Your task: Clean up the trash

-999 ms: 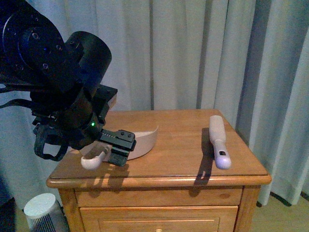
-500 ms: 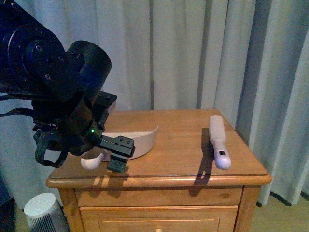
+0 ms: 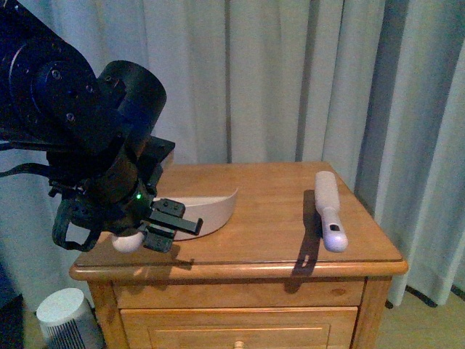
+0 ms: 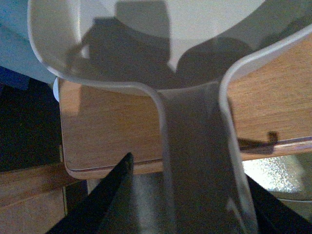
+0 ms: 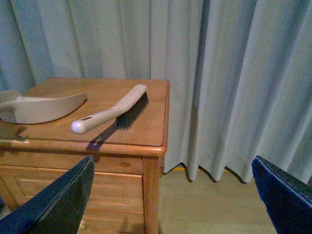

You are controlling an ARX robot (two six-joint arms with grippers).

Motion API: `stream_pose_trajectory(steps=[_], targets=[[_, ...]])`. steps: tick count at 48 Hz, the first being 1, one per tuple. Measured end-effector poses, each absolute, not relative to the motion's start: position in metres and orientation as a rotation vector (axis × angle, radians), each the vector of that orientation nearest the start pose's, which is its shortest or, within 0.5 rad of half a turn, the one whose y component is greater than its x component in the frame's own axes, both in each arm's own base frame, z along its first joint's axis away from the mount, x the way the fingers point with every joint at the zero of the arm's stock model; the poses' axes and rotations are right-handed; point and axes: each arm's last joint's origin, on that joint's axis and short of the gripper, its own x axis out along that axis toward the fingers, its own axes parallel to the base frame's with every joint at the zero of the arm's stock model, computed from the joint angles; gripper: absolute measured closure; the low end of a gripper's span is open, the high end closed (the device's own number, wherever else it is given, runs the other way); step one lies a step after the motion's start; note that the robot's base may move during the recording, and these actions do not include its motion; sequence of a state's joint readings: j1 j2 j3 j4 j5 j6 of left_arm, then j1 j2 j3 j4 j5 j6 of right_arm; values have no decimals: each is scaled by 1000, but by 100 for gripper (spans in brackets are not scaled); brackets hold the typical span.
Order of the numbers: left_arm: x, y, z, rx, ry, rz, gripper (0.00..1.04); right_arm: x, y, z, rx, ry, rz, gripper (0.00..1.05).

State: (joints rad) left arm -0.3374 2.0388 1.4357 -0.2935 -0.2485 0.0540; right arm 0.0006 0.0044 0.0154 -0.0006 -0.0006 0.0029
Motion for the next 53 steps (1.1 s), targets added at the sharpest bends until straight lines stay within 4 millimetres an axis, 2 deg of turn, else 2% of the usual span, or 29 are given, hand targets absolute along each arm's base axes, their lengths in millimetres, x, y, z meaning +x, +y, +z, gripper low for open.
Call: stream_pose_trajectory(steps=[8,26,32,37,41,47,53], targets=[[413,-137,175,309,857,-105,77,97,0,168,3,-10,1,7],[414,-134,175,288,857,-102,77,97,0,168,2,-10,1,7],[414,-126,188,257,806,-92,78,97,0,168,3,-10,1,7],[410,-118,211,232,733,-94,78,97,0,168,3,-10,1,7],[401,-108,246,200,583,-78,78,97,0,168,3,-10,1,7],[374,-92,294,143,352,-33,78,97,0,168,3,-10,1,7],[342,-81,319,120,209,-21,78,97,0,168,3,-10,2,7]])
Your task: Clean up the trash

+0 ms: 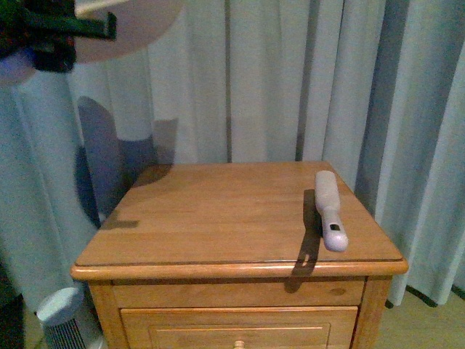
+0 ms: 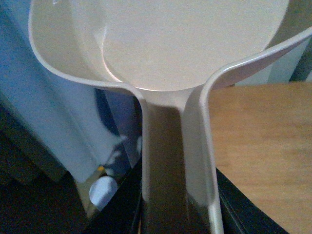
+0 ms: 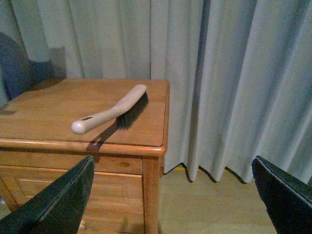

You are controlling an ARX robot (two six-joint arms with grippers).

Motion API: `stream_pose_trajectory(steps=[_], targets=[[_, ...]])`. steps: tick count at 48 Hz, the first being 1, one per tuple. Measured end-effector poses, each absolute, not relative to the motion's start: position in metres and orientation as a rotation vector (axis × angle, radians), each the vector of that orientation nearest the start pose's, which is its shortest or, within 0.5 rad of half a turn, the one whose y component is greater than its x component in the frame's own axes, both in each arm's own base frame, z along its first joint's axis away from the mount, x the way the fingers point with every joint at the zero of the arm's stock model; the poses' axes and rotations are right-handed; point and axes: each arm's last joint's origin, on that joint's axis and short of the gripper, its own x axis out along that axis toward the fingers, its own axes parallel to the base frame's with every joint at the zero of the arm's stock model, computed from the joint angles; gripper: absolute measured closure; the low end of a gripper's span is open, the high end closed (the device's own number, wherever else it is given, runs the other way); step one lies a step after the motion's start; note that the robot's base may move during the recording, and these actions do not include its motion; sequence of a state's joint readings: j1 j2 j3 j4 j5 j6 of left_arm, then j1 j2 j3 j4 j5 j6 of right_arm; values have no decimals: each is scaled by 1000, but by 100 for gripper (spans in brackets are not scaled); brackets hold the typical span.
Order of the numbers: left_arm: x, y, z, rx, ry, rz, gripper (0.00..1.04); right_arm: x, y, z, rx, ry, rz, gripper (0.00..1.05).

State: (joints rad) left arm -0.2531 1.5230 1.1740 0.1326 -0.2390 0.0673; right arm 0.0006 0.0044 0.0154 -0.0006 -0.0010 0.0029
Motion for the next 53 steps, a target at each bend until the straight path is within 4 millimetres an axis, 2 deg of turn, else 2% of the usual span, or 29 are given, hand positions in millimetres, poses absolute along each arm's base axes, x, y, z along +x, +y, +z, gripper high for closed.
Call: stream_pose_trajectory(steps=[1,6,15,18,22,27,36,53], targets=[[339,-81,321,118,198,-21,78,97,0,168,3,-10,2,7],[296,-70,336,129,77,-33,78,97,0,168,3,-10,1,7],[231,-51,348,152,-78,-60,78,97,0,168,2,-10,1,7],[208,-40,348,177,-135,-69,78,97,0,168,2,-10,1,7],[181,-25,337,207,-163,-61,78,97,0,168,3,-10,2,7],[159,-17,320,211,-138,-71,78,97,0,168,2,-10,2,7],[133,-15,301,210,-133,-113,78,97,0,168,3,-10,1,7],[101,-8,280,194,-117,-115,78,97,0,168,3,-10,2,7]])
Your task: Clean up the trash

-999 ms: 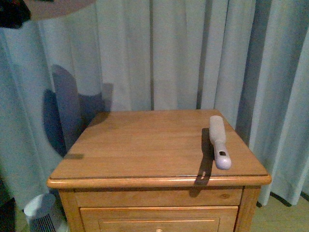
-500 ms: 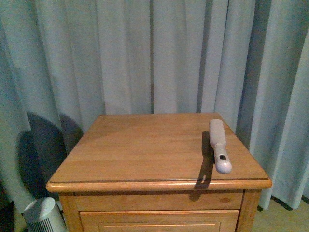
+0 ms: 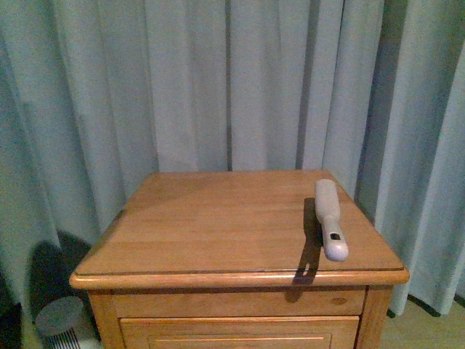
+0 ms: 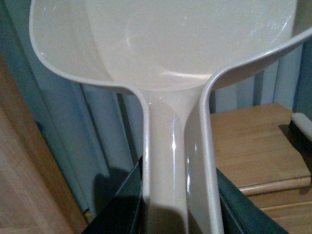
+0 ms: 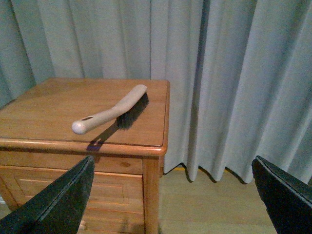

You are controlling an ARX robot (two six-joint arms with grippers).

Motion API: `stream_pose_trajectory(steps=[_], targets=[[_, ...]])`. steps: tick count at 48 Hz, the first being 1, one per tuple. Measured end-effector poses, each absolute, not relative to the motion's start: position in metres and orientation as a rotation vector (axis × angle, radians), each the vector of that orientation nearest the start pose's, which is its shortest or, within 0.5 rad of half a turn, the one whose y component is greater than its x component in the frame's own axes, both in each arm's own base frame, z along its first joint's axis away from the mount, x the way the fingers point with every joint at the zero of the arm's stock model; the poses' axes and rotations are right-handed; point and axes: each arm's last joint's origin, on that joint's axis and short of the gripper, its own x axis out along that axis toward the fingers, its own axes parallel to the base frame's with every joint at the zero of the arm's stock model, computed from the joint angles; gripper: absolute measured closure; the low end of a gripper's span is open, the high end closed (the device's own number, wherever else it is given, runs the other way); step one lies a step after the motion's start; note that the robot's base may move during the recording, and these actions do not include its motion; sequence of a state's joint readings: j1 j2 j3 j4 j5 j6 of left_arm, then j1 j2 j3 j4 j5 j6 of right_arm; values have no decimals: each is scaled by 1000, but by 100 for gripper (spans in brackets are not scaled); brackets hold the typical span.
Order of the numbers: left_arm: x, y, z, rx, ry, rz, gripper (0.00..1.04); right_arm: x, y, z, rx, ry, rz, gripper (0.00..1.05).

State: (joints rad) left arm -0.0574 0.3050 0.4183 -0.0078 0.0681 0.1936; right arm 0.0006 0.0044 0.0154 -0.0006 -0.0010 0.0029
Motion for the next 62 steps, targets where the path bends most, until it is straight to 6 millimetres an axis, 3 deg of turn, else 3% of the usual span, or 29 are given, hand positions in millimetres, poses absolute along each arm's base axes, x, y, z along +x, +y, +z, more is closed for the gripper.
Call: stream_pose_trajectory(steps=[33,38,42,46,53,58,62], targets=[[100,-2,272,159,-87,-87,78,97,0,168,3,-10,0,7],[100,-2,272,158,-86,-88,78,100,0,165,-14,154,-183,7],[100,-2,272,158,-86,-88,78,106,-1,166,-1,223,-214,7],[100,-2,272,157,-84,-88,78,117,1,176,31,264,-206,7],[100,-2,272,156,-84,-88,78,152,7,216,94,272,-152,7],[100,-2,272,156,-84,-89,78,203,18,258,121,304,-118,7],[100,-2,272,156,-84,-88,78,244,29,280,147,346,-107,7]])
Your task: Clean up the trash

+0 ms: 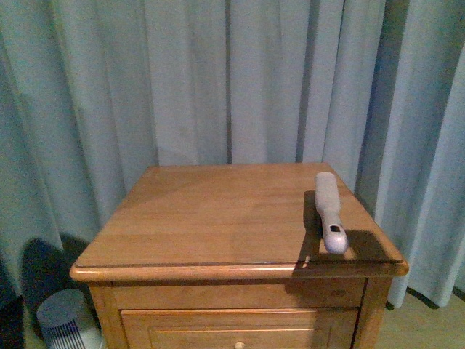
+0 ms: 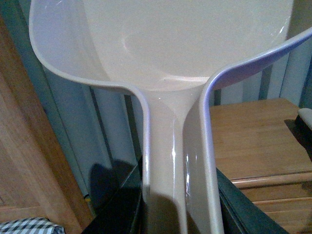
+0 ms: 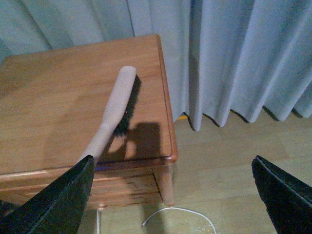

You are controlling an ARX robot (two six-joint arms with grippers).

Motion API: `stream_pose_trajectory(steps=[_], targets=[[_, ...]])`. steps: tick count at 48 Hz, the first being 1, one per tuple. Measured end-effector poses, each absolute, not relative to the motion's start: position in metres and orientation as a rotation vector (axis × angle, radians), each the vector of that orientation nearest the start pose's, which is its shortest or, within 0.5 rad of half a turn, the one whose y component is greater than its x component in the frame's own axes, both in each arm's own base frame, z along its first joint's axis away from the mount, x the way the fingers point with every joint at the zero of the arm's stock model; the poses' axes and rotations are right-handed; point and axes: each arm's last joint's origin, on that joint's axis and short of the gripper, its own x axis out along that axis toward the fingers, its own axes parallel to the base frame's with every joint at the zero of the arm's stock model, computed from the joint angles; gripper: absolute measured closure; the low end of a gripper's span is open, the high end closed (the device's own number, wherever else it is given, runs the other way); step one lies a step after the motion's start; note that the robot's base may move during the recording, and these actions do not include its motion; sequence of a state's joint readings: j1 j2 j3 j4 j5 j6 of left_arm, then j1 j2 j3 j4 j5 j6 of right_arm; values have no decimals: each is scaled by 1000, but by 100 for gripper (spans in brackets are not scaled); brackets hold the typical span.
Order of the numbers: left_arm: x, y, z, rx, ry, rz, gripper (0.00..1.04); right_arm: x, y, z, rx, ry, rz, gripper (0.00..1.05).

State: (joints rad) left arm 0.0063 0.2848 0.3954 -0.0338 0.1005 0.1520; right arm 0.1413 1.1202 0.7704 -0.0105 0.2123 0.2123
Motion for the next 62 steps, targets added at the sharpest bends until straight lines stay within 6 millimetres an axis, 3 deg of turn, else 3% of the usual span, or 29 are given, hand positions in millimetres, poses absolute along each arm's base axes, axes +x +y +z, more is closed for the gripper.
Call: stream_pose_trajectory(steps=[2,9,20,34,62], targets=[[100,-2,272,156,-83,-88,78,267,36,286,164,392,-112,7],[100,-2,272,156,-84,-88,78,310,53,292,225,492,-128,7],[100,-2,272,156,-84,-89,78,362,91,271,331,678,-192,7],[100,-2,272,156,-84,-88,78,392,122,245,392,766,-282,7],[100,-2,272,156,-83,-88,78,419,133,186,420,859,-311,7]])
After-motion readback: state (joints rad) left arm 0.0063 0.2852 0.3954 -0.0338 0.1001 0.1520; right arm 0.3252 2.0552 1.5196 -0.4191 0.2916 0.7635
